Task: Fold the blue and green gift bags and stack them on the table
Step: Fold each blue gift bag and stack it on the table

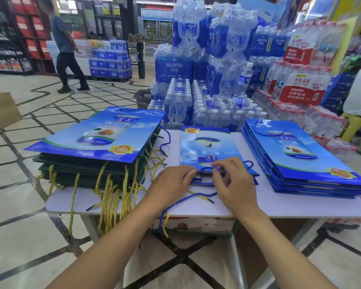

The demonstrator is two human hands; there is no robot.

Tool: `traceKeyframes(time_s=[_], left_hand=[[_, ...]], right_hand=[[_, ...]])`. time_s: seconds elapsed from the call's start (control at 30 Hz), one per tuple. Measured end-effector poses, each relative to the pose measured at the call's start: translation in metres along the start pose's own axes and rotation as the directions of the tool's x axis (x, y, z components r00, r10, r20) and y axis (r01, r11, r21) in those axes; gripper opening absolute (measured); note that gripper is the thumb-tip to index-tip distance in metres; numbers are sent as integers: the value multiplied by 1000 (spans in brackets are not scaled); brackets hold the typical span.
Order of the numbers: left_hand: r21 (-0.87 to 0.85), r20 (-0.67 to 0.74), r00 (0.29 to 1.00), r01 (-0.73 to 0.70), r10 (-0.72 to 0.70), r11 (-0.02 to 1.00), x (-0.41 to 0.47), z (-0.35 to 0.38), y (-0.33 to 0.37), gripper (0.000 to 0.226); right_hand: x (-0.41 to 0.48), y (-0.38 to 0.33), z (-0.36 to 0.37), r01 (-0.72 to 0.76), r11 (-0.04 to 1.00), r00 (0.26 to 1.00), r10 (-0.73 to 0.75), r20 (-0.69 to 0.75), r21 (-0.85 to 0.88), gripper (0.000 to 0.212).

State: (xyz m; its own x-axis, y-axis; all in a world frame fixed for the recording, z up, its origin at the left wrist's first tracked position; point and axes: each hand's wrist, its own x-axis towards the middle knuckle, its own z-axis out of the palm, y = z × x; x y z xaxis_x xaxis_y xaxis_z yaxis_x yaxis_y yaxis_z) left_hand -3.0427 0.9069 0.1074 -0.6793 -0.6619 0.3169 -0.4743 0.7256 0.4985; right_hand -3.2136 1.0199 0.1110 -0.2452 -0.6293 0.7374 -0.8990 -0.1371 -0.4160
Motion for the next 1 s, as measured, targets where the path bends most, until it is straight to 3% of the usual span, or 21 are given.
traceKeyframes(time_s=[0.1,0.2,0.27,0.47,0.6,0.7,0.8,0.9,0.97,1.0], left_hand=[[-21,-30,1000,0,-1,1000,0,-1,0,34],[-20,-51,999,-12,11,1000,0,-2,1,35],[-30,-64,998,-17,15,999,0,-2,1,35],[-49,-78,997,-22,18,999,0,-3,2,33],[-28,-75,997,-27,25,999,-1,-2,2,34],[-77,-81,996,32,-39,996,0,-3,2,34],[-30,-58,998,34,-36,999,-1,-4,5,54],[-3,-12,1000,20,-20,1000,-2,-4,5,55],[-21,-11,1000,17,-18,1000,-2,-5,6,49],[-24,-13,1000,9,-9,1000,-3,-5,7,45]], right_hand=[[2,-5,1,-164,986,980,163,114,0,9],[8,-18,8,-443,891,867,396,302,102,16],[11,-26,11,-551,813,813,472,341,189,19],[20,-34,12,-660,698,745,564,355,275,18],[26,-34,4,-743,635,652,613,447,212,23],[26,-38,-6,-750,637,610,559,562,181,28],[26,-37,-16,-774,580,590,513,624,255,26],[35,-34,-21,-777,476,618,452,643,411,29],[47,-33,-23,-707,571,688,417,594,418,28],[55,-31,-23,-636,675,739,393,548,373,25]])
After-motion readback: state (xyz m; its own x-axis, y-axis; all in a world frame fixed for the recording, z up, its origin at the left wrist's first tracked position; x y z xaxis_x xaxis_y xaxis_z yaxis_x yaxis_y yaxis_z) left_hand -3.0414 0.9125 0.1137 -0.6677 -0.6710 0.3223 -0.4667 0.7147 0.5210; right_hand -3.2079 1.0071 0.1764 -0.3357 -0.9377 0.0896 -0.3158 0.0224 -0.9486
